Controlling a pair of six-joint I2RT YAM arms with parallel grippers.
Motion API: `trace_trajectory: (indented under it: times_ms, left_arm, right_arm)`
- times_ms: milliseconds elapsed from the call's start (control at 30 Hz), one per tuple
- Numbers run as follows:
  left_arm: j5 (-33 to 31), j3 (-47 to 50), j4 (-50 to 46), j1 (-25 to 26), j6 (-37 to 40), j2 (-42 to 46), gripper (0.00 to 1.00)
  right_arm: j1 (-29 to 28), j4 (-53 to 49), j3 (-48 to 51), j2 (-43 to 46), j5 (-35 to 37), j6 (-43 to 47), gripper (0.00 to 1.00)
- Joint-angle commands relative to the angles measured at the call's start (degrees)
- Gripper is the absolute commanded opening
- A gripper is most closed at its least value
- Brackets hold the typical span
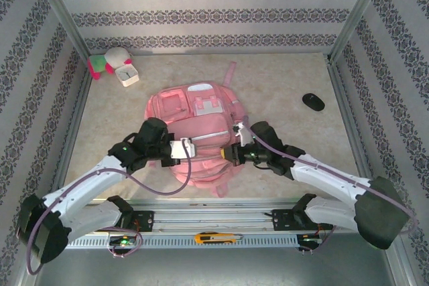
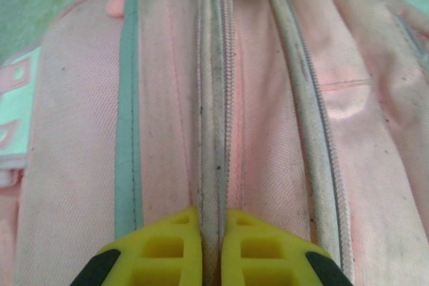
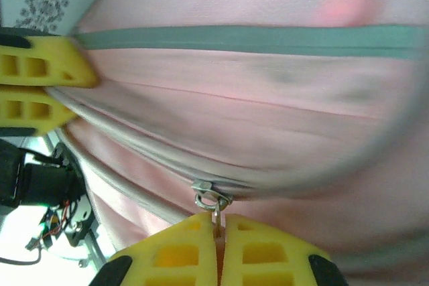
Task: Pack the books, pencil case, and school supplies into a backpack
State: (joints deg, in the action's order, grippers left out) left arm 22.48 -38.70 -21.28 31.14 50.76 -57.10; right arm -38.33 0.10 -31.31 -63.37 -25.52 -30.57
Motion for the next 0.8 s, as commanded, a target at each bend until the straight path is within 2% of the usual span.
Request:
trace_trajectory:
  times_ms: [0,100,200,267,333,400,500,567,633,767]
  left_arm:
    - [-2.04,0.55,-9.38,-5.06,5.09,4.09,0.05]
    - [-2.37,1.4,-9.86,-5.73,5.58,5.96,0.13]
    - [0.49,0.64,-9.39,-5.72,2.84,6.72,0.34]
    - [4.28,-0.79,-9.27,-5.5,-0.11,6.71,0.44]
    - [7.89,-2.62,-7.6,-4.08,-5.48,6.61,0.47]
    - [7.52,-3.57,-4.15,-0.29,-10.7,6.22,0.49]
    - [-0.63,-3.73,3.13,9.07,-15.42,4.26,0.53]
    - [-5.23,-4.2,7.3,13.09,-17.37,1.44,0.55]
    - [-8.12,-4.82,9.98,14.77,-18.74,-2.42,0.55]
    - [-9.02,-7.59,9.8,15.27,-16.83,-9.48,0.54]
  right_arm:
    - [2.9,-4.23,1.36,2.1,-2.78,1.92,0.0]
    - [1.9,-2.6,1.03,1.33,-4.14,1.38,0.0]
    - [-0.84,-1.32,0.52,0.55,-3.37,1.3,0.0]
    - [-2.01,-0.58,0.54,0.18,-2.75,1.05,0.0]
    - [-2.55,-0.05,0.52,-0.27,-2.4,0.76,0.0]
    - [-2.71,0.25,0.31,-0.71,-2.26,0.69,0.0]
    - [-2.92,0.4,-0.18,-1.3,-2.26,0.79,0.0]
    - [-3.04,0.54,-0.33,-1.4,-2.18,0.79,0.0]
    - [-3.09,0.53,-0.42,-1.54,-2.04,0.82,0.0]
    - [-3.26,0.73,-0.61,-1.43,-2.07,0.48,0.0]
